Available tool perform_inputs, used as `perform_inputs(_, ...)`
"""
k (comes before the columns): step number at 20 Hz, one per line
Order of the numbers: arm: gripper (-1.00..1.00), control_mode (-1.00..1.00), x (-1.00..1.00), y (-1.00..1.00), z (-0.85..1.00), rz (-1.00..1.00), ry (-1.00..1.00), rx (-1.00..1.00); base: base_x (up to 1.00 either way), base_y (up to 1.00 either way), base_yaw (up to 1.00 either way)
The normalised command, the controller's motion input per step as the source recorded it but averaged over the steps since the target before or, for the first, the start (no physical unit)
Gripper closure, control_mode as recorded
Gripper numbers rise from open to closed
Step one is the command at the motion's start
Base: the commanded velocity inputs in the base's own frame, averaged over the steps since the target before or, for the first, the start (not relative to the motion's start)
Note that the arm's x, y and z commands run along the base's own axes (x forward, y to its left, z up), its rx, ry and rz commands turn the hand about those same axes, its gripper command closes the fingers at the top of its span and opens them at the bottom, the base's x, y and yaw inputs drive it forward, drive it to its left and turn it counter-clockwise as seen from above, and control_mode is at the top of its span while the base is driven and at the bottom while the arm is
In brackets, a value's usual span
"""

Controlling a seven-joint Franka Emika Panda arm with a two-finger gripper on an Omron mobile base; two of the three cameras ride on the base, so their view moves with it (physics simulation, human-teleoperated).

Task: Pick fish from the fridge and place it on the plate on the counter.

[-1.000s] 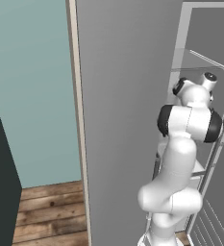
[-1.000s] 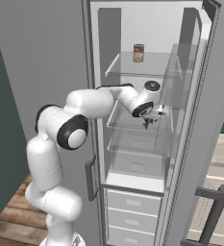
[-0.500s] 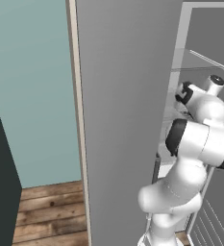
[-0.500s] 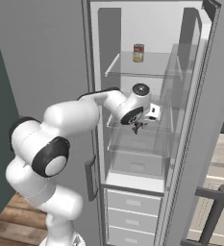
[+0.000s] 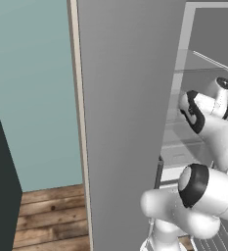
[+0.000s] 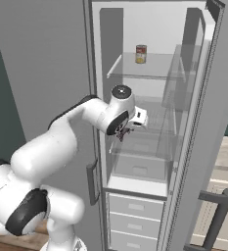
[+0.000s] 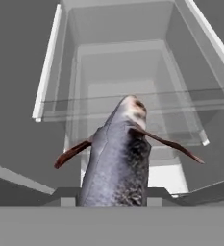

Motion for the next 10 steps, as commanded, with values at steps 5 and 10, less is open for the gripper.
perform_inputs(5,1.00,-1.00,-0.91,0.32,0.37,0.00,0.02,0.00,0.00,0.00,0.00)
perform_inputs(10,1.00,-1.00,-0.96,0.20,0.41,0.00,0.01,0.00,0.00,0.00,0.00)
